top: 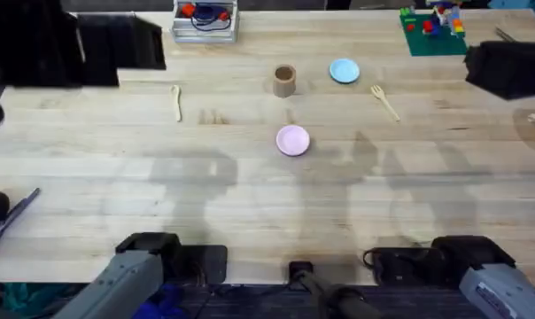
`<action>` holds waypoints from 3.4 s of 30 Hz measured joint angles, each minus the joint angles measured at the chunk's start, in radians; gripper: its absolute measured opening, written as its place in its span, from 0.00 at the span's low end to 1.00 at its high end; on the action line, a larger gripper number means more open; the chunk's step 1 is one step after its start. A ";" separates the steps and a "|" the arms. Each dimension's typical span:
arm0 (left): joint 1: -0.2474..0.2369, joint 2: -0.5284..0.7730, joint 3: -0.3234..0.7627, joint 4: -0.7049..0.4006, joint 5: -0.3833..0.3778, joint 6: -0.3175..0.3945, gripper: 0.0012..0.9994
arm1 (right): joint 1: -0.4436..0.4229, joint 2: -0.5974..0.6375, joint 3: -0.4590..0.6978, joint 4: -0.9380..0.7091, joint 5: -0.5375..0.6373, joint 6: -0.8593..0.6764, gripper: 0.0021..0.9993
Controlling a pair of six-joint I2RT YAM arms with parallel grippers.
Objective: Pick up a utensil and set it on the pink plate, then put the other utensil in the container.
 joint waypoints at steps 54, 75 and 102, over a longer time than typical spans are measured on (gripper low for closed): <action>0.145 0.751 0.164 0.073 -0.028 -0.036 0.99 | 0.000 0.388 0.389 -0.286 -0.001 -0.025 1.00; 0.145 0.985 0.020 0.300 0.006 -0.034 0.99 | 0.000 0.388 0.389 -0.286 -0.001 -0.025 1.00; 0.124 0.981 -0.140 0.543 0.002 -0.081 0.99 | 0.000 0.388 0.389 -0.286 -0.001 -0.025 1.00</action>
